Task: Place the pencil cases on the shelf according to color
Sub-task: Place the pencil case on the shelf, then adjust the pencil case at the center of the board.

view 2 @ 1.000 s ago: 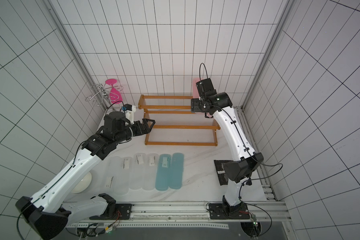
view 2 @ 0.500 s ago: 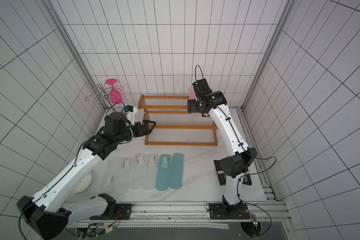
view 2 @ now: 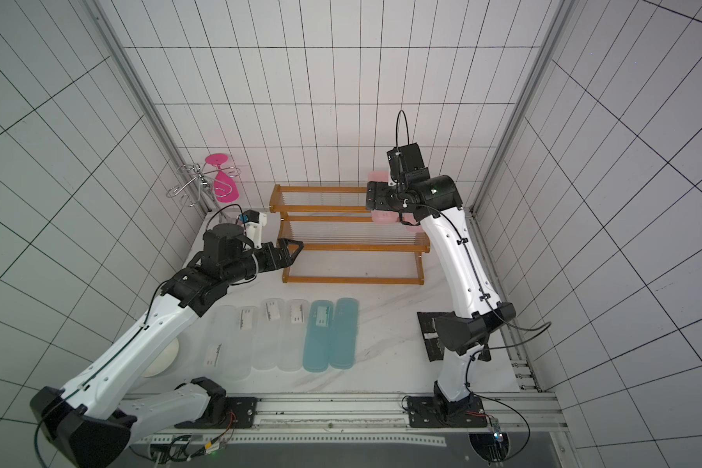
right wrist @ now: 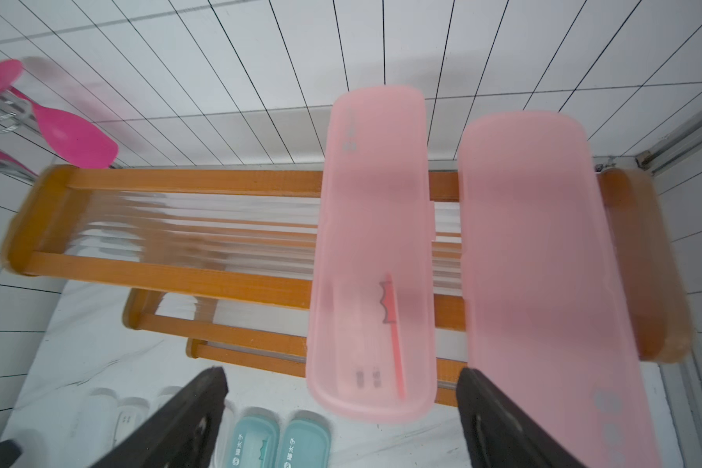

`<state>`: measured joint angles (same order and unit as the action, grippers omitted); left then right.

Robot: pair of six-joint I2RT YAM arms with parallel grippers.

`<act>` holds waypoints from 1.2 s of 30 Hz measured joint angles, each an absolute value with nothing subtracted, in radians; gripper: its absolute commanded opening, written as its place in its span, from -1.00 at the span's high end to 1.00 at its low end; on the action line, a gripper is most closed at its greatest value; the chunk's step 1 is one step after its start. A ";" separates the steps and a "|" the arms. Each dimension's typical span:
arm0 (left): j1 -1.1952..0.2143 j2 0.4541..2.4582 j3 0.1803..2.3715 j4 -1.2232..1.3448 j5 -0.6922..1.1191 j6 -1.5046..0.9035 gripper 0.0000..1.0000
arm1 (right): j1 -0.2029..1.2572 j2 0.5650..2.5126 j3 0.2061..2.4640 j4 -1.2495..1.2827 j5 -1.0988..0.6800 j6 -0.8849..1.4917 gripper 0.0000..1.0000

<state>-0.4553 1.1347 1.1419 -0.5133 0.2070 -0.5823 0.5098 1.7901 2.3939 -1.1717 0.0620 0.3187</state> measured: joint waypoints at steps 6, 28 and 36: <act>-0.459 1.126 1.121 -0.514 0.213 -0.612 -0.97 | 0.510 1.448 2.155 -1.118 0.047 0.335 -0.82; -0.765 1.053 0.997 -0.674 -0.086 -0.809 -0.96 | 0.745 0.688 0.980 -1.052 0.015 0.655 -0.73; -0.767 1.061 0.993 -0.697 -0.167 -0.859 -0.96 | 0.809 0.626 0.779 -0.981 0.013 0.765 -0.77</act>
<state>-0.7670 1.0615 0.9932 -0.6971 -0.1669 -0.8585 0.8085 0.6262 0.7792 -0.9806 0.0132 0.7654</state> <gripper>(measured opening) 0.979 0.881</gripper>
